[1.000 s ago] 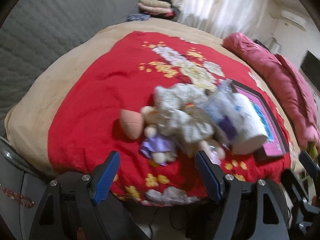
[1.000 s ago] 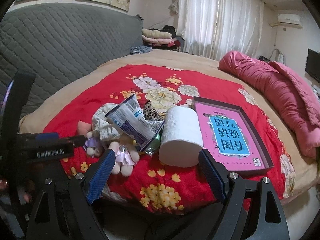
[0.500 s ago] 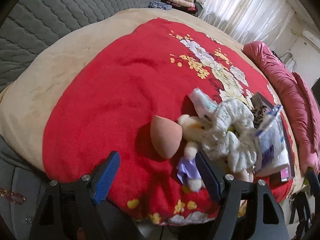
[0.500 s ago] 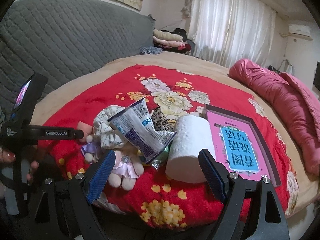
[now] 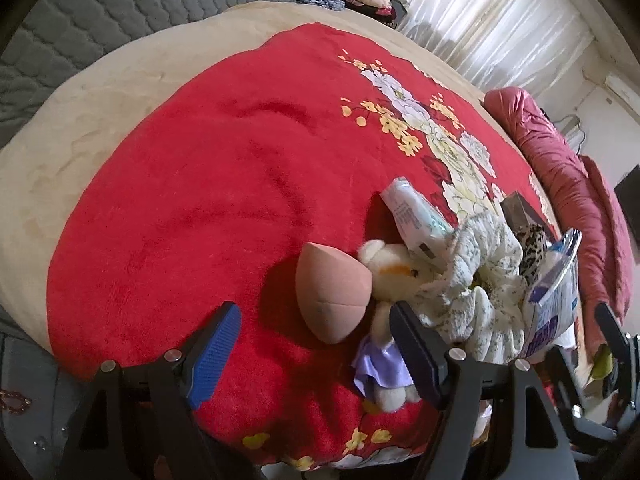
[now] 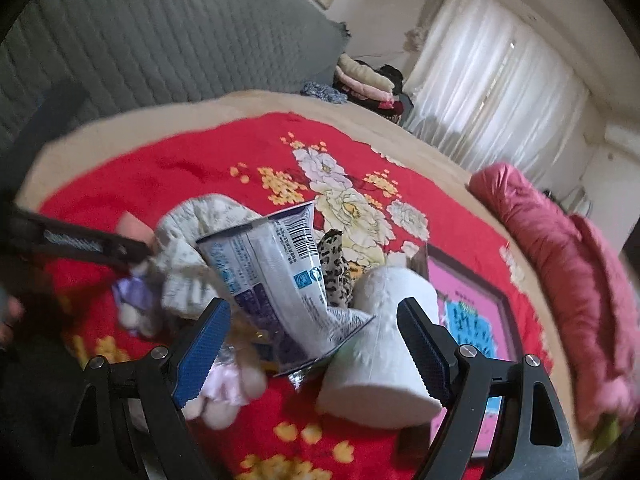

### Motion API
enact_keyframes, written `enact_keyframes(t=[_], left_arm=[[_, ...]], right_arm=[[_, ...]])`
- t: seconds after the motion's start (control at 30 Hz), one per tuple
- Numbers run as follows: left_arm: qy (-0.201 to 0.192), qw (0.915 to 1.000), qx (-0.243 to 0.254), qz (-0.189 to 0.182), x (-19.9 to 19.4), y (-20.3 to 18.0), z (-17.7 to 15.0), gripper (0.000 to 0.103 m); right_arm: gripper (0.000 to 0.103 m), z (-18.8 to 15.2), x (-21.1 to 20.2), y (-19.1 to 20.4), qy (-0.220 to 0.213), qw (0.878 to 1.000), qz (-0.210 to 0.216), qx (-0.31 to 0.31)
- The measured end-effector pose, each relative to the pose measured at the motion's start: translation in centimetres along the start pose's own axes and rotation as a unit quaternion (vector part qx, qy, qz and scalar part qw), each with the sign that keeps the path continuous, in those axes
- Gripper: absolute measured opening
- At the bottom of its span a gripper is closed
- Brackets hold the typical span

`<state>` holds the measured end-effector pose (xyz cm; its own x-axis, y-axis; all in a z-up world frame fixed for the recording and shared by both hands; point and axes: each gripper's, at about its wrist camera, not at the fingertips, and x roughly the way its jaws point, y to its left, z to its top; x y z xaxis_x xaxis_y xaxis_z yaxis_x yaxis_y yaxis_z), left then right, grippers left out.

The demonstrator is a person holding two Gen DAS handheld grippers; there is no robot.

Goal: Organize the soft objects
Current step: 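Grasp the blue-and-white snack packet with the right gripper while the left gripper grasps the peach sponge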

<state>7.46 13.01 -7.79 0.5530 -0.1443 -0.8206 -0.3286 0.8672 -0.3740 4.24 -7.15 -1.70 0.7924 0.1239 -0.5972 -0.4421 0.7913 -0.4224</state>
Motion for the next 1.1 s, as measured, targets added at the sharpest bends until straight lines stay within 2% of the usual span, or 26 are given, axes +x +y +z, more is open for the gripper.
enact_keyframes(t=[0.27, 0.33, 0.4, 0.43, 0.47, 0.6, 0.77, 1.1], left_arm=[[0.0, 1.0, -0.003, -0.004, 0.6, 0.0, 0.4, 0.076], [-0.001, 1.0, -0.004, -0.004, 0.7, 0.0, 0.5, 0.076], [-0.001, 1.0, -0.008, -0.006, 0.9, 0.0, 0.6, 0.075], [-0.001, 0.9999, -0.009, -0.006, 1.0, 0.0, 0.6, 0.072], [-0.001, 0.9999, -0.01, -0.006, 1.0, 0.1, 0.7, 0.068], [0.002, 1.0, -0.008, -0.004, 1.4, 0.2, 0.9, 0.063], [0.002, 0.9999, 0.001, -0.015, 1.3, 0.1, 0.7, 0.042], [-0.02, 0.9993, 0.012, -0.028, 0.0, -0.1, 0.3, 0.038]], right_arm=[[0.085, -0.1, 2.0, 2.0, -0.027, 0.996, -0.031, -0.083], [0.076, -0.2, 2.4, 2.5, -0.034, 0.994, -0.03, -0.095], [0.057, -0.3, 2.7, 2.7, -0.033, 0.993, -0.027, -0.106], [0.056, -0.4, 3.0, 2.8, -0.031, 0.993, -0.024, -0.108], [0.055, -0.5, 3.2, 2.8, -0.031, 0.993, -0.023, -0.107], [0.052, -0.7, 3.0, 2.2, -0.042, 0.995, -0.016, -0.094], [0.051, -0.8, 1.5, 0.8, -0.06, 0.996, -0.01, -0.06], [0.051, -1.4, -0.1, -0.4, -0.078, 0.997, -0.008, -0.03]])
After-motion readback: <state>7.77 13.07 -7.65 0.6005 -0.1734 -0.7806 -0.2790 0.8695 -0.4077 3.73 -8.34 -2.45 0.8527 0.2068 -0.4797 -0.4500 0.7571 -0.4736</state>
